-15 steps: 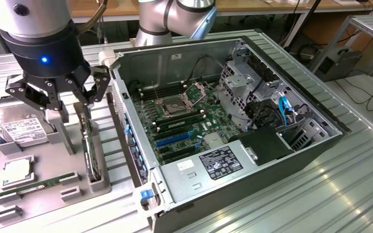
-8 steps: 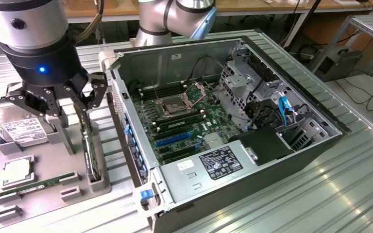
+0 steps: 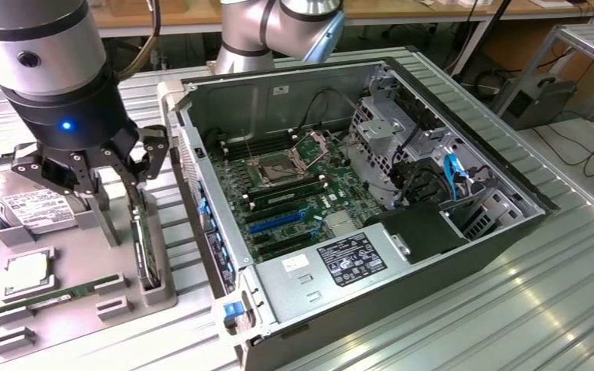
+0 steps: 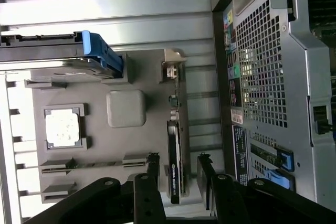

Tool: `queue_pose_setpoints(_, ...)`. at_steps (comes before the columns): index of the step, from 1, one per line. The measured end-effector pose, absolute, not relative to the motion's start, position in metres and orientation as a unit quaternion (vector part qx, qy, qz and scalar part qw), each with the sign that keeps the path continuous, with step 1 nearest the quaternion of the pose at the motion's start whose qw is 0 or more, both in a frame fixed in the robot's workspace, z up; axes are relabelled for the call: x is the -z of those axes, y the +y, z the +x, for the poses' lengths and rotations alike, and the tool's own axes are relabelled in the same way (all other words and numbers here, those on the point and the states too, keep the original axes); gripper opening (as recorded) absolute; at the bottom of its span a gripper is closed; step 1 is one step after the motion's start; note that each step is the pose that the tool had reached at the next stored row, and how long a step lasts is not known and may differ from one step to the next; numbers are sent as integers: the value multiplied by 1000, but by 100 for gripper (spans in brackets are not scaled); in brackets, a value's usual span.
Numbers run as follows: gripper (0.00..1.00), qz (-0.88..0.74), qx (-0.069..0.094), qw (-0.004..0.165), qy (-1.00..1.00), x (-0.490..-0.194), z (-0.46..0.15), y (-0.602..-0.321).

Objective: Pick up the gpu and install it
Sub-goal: 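Pick up the gpu and move the gpu toward the slot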

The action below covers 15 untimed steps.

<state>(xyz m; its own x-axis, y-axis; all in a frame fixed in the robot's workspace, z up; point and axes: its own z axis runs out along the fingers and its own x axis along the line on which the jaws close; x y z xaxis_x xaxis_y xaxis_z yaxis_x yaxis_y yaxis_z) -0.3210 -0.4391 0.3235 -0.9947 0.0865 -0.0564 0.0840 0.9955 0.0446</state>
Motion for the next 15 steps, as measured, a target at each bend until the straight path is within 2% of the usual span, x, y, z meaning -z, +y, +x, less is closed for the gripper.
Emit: queue_pose_setpoints(15, 42, 44, -21, 33, 998, -285, -324, -439)
